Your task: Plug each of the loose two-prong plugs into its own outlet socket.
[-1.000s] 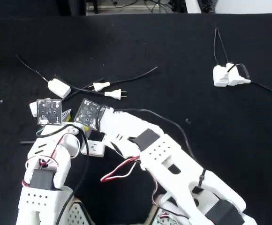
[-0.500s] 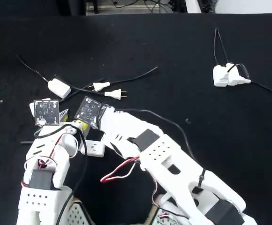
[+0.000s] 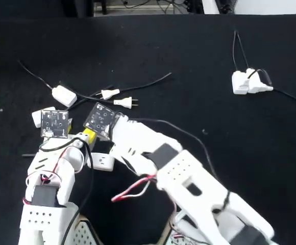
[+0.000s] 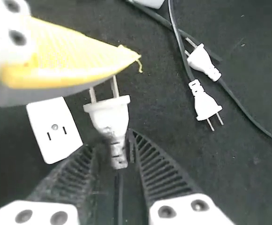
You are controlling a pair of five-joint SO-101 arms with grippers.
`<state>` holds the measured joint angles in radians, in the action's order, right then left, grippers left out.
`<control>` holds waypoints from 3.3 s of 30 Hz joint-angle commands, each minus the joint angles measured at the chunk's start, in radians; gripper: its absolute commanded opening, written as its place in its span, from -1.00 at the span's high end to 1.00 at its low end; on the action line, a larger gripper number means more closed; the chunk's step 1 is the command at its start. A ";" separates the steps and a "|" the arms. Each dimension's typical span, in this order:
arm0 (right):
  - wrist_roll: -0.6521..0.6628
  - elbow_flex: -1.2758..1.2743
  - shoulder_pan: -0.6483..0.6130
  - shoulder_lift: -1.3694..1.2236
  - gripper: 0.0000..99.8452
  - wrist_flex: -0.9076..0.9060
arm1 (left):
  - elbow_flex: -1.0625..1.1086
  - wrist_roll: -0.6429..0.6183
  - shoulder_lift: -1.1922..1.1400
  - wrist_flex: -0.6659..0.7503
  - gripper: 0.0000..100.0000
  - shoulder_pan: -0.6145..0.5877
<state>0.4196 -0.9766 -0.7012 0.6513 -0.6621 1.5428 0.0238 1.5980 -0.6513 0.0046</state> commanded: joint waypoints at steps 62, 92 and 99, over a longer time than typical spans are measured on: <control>-0.135 0.142 0.256 0.170 0.98 -0.201 | -0.145 0.531 -0.017 -0.511 0.53 -0.166; -0.161 0.067 0.299 0.170 0.98 -0.178 | 0.012 0.328 -0.063 0.023 0.53 -0.120; -0.161 0.062 0.299 0.170 0.98 -0.178 | -0.294 0.285 -0.479 -0.120 0.53 -0.114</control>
<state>0.2662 -0.9137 -0.4127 0.7894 -0.8585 1.5228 0.3399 1.3525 -0.6191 -0.1074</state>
